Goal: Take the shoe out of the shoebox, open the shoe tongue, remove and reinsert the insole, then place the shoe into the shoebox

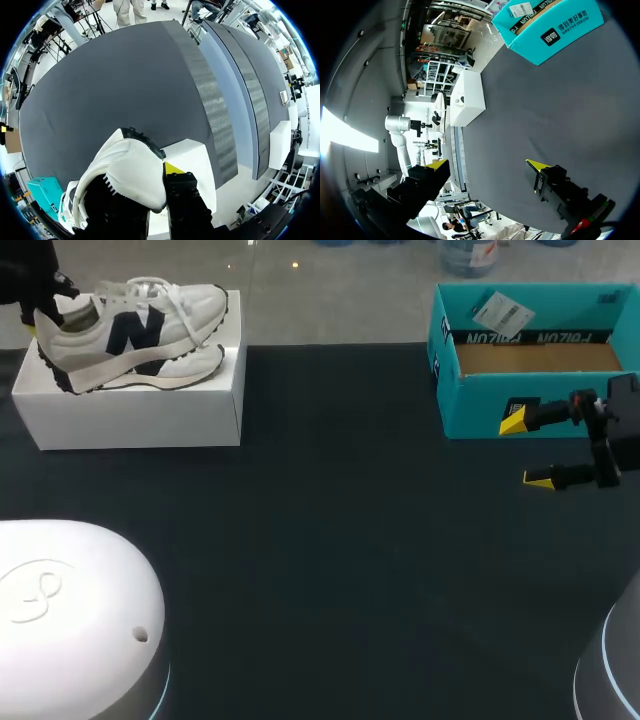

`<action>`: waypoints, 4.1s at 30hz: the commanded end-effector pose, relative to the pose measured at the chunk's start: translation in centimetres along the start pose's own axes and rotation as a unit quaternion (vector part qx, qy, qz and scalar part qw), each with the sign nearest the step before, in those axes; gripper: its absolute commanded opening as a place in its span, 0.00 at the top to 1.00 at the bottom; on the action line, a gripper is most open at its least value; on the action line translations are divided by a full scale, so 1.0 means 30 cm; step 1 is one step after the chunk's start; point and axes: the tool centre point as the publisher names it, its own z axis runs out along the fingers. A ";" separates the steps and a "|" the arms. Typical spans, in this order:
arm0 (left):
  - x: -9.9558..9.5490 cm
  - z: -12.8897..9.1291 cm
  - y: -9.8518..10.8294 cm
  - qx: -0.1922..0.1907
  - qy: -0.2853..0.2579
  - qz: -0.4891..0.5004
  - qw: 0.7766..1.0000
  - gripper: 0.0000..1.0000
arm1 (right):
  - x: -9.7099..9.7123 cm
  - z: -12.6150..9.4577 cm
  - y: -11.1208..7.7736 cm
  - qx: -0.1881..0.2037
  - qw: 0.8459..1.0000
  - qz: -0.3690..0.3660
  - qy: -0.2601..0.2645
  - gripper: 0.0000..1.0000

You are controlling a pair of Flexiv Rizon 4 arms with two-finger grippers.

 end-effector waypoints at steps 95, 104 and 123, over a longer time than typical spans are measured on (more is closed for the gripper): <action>-1.085 0.599 -0.419 -0.046 0.074 0.054 0.995 1.00 | 0.001 0.001 -0.003 -0.001 1.000 0.001 -0.002 0.00; -1.093 0.691 -0.403 -0.029 0.053 0.058 0.997 1.00 | 0.001 0.001 -0.003 -0.001 1.000 0.001 -0.002 0.00; -1.083 0.539 -0.436 -0.009 -0.014 0.003 1.000 0.00 | 0.001 0.001 -0.003 -0.001 1.000 0.001 -0.002 0.00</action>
